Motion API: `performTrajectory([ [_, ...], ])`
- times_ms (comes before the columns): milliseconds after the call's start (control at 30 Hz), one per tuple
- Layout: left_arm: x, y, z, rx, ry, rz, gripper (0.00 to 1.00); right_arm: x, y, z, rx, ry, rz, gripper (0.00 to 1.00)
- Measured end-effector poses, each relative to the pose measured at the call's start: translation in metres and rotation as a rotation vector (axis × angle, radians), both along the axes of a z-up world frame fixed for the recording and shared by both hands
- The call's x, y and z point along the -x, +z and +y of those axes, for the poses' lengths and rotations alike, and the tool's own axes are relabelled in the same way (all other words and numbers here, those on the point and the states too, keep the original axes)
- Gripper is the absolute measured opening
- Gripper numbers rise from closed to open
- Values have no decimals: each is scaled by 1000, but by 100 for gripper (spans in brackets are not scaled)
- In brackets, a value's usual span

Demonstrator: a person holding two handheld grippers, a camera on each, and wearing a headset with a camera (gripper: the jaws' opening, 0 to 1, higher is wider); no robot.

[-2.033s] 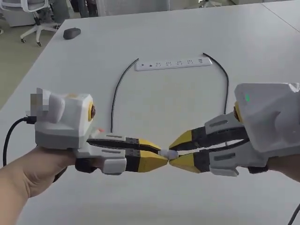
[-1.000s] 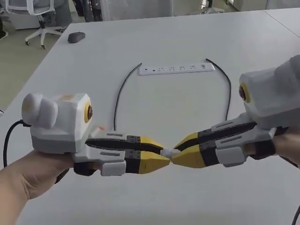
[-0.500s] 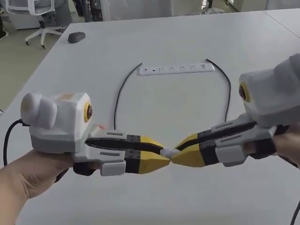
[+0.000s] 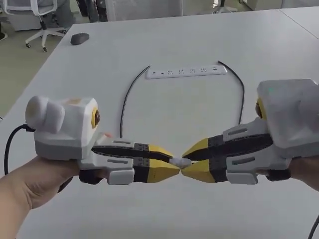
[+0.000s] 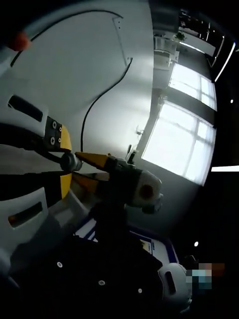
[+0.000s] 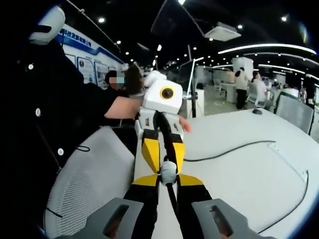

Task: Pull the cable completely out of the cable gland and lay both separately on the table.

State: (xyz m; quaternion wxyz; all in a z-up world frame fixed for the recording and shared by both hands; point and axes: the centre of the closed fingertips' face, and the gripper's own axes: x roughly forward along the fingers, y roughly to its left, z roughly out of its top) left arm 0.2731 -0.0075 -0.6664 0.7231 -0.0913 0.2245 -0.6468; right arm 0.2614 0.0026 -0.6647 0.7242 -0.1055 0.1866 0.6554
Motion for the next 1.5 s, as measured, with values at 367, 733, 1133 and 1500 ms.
performTrajectory([
  [367, -3, -3, -1, -1, 21, 42, 15, -4, -4, -1, 49, 34, -211, 8],
  [733, -7, -9, 1, -27, 34, 21, 15, -14, -10, -7, 92, -26, -186, 13],
  [1133, -10, -12, 2, -44, 51, 3, 15, -13, -27, -21, 178, -48, -179, 3],
  [1500, -10, -12, 0, -36, 68, -11, 15, -20, -28, -28, 179, -208, -97, 0],
])
